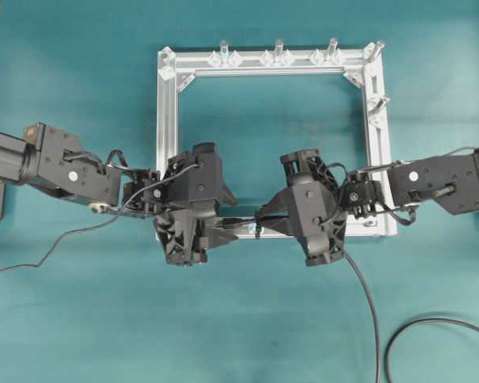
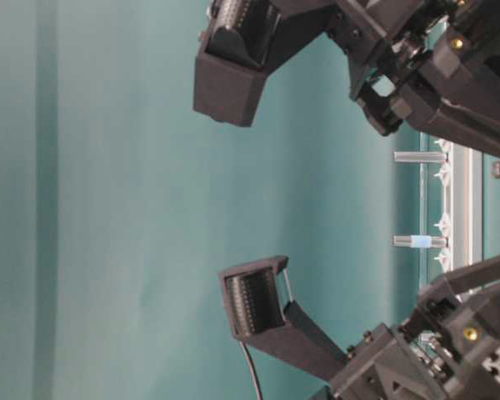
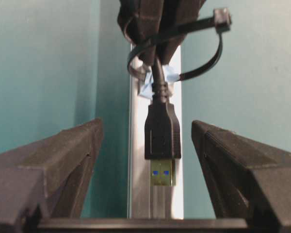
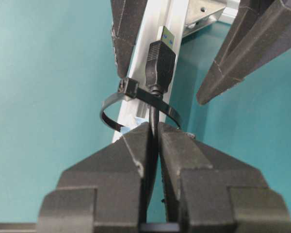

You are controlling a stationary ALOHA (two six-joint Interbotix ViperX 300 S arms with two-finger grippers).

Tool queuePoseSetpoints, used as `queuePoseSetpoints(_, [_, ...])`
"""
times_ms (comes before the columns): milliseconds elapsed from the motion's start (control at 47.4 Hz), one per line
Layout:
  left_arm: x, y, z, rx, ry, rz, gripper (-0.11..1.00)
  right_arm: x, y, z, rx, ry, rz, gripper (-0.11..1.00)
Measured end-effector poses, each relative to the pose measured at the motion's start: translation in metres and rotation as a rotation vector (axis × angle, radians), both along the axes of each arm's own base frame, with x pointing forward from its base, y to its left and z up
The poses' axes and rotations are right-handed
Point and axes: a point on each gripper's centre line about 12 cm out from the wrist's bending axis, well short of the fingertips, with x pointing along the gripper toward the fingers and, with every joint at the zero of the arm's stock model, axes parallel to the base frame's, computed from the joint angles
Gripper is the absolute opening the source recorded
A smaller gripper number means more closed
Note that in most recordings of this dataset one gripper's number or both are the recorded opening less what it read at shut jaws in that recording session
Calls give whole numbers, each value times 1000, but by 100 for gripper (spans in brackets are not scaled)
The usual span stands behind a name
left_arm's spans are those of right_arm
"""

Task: Insert the wire through the string loop located in the center.
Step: 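Pull the plug leftward with the left gripper while the right gripper releases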

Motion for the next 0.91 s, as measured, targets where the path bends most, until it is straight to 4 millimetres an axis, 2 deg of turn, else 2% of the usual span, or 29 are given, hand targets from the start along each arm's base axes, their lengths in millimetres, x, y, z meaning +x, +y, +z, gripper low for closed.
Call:
queuePoseSetpoints(106, [-2, 1, -2, 1, 9, 1, 75, 0, 0, 0, 0, 0, 0, 7])
queuePoseSetpoints(169, [-2, 2, -2, 0, 12, 5, 70, 0, 0, 0, 1, 0, -1, 7])
queuePoseSetpoints(211, [-2, 3, -2, 1, 12, 6, 62, 0, 0, 0, 0, 0, 0, 7])
queuePoseSetpoints(380, [-2, 5, -3, 3, 17, 10, 19, 0, -2, 0, 1, 0, -7, 7])
queuePoseSetpoints(908, [-1, 5, -1, 50, 9, -32, 19, 0, -2, 0, 2, 2, -8, 7])
